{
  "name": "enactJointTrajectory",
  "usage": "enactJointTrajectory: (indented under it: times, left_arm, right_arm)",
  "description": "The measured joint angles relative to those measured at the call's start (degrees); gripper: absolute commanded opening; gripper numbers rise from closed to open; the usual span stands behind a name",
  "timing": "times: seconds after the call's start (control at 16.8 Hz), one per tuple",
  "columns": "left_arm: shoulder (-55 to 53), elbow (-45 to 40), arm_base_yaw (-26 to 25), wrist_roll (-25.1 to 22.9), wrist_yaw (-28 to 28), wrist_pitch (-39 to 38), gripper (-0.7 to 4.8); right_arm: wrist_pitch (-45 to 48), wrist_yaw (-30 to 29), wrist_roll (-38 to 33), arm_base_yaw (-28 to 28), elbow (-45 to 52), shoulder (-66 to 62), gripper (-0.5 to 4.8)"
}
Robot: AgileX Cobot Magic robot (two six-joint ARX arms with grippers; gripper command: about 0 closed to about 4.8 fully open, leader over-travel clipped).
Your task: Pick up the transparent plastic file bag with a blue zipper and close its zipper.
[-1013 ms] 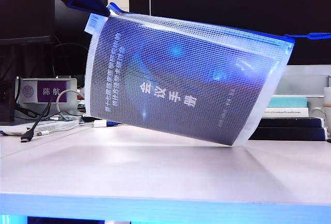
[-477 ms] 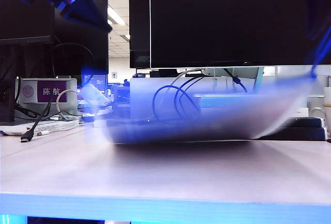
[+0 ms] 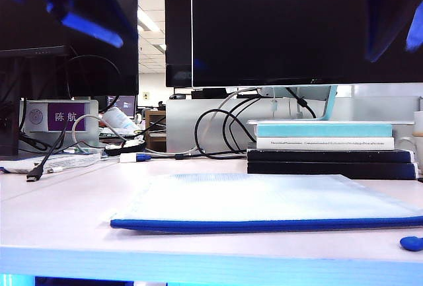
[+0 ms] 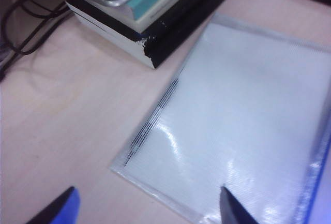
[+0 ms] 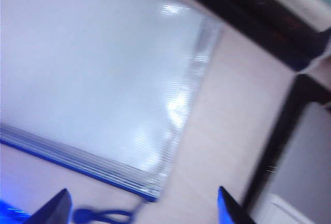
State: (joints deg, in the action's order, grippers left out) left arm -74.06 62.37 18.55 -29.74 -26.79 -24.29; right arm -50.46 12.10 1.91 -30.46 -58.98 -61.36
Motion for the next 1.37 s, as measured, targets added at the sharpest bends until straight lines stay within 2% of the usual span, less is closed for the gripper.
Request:
enactJointTrajectory:
  times: [0.12,0.36,0.54,0.6,0.66,0.83,0.89,1.01,1.13,1.25,1.37]
  left_arm:
    - [3.3,0.0,0.0,3.3,1.6,-2.0,3.59]
    - [7.5,0.0,-1.0,4.8,6.9,-3.8,3.59]
    - [10.8,0.0,-3.8,6.6,7.5,-3.5,3.59]
    - [11.5,-0.9,-6.7,8.7,7.5,-1.7,3.58]
    - [13.8,-6.0,-11.2,10.5,7.6,1.9,3.59]
    - [20.0,-12.5,-11.7,11.4,7.3,8.5,3.42]
    - [22.4,-14.6,-12.0,11.5,7.3,11.7,3.25]
    - [27.2,-18.6,-12.1,13.2,7.3,17.7,2.95]
    - [30.3,-22.1,-12.2,14.4,7.6,22.1,2.92]
    - [32.4,-25.2,-12.7,16.7,7.3,23.0,2.44]
    - [36.4,-32.7,-15.0,21.9,6.2,28.2,2.36]
  right_arm:
    - [2.5,-6.4,-1.8,3.5,1.7,1.7,3.62]
    - [6.0,-7.4,-2.7,5.1,3.6,7.6,3.60]
    - [14.0,-4.0,-3.3,5.0,7.8,17.2,3.60]
    - [19.9,-1.0,-3.4,5.1,11.2,22.6,3.60]
    - [25.9,1.1,-3.4,5.1,15.8,29.0,3.60]
    - [30.9,2.1,-2.0,5.1,20.8,35.6,3.58]
    - [32.2,2.1,-1.4,5.1,22.1,36.9,3.43]
    - [33.7,1.9,0.2,6.0,24.8,40.4,2.66]
    - [36.1,-1.1,0.7,7.9,26.8,43.6,2.62]
    - [40.5,-3.0,0.7,10.2,30.7,48.3,2.60]
    - [43.3,-5.3,-1.4,13.8,36.0,53.2,1.71]
